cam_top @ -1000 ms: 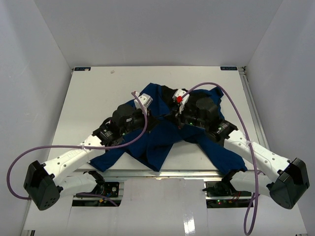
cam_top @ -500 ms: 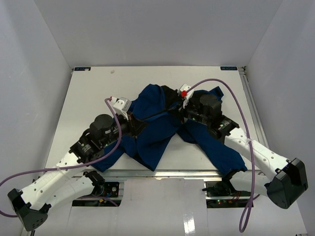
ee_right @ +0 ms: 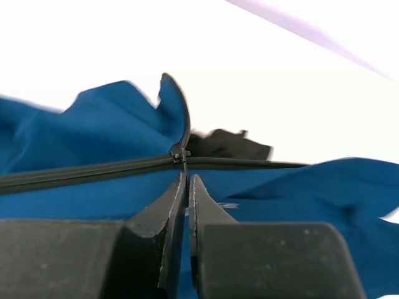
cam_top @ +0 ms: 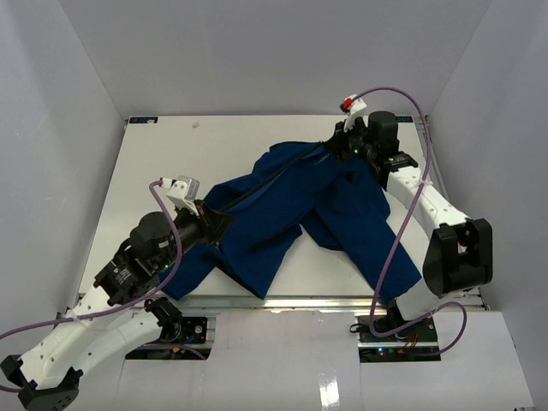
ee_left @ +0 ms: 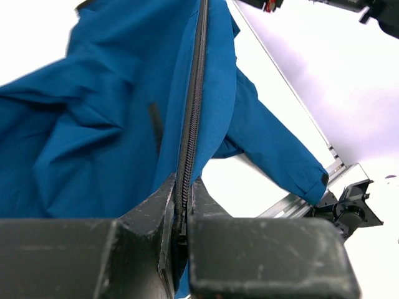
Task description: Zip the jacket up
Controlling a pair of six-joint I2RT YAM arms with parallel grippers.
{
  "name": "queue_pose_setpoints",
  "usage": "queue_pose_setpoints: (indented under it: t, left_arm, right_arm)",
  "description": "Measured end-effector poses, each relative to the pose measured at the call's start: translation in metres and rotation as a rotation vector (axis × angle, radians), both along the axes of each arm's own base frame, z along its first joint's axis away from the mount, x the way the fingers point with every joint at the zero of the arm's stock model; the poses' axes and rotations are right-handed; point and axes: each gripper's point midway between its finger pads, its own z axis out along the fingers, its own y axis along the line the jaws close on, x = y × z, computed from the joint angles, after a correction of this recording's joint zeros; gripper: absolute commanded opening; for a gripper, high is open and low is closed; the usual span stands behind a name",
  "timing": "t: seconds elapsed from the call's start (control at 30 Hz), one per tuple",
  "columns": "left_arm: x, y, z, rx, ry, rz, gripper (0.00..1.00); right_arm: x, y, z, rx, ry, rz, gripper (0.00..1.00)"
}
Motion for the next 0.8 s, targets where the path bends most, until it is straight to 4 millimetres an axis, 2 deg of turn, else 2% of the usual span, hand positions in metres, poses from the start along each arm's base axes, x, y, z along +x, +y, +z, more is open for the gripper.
queue_pose_setpoints:
  t: [0.2, 0.37, 0.43, 0.6, 0.8]
  left_arm:
    - [0.001, 0.021, -0.001, 0.029, 0.018, 0.091, 0.0]
    - [-0.006, 0.048, 0.012, 0.031, 0.003, 0.175, 0.0]
    - [-0.008, 0.06, 0.016, 0.036, -0.005, 0.221, 0.0]
    - [-0.008, 0.083, 0.018, 0.057, -0.008, 0.317, 0.0]
    - [-0.003, 0.094, 0.013, 0.088, 0.004, 0.387, 0.0]
  right_arm:
    - [0.052, -0.018, -0.009, -0.015, 0.03, -0.056, 0.08]
    - [0.079, -0.03, -0.026, -0.019, 0.076, -0.08, 0.08]
    - [0.093, -0.042, -0.029, -0.017, 0.082, -0.104, 0.08]
    - [0.137, -0.091, -0.029, -0.001, 0.07, -0.21, 0.08]
    - [0.156, -0.082, -0.013, 0.026, 0.047, -0.178, 0.08]
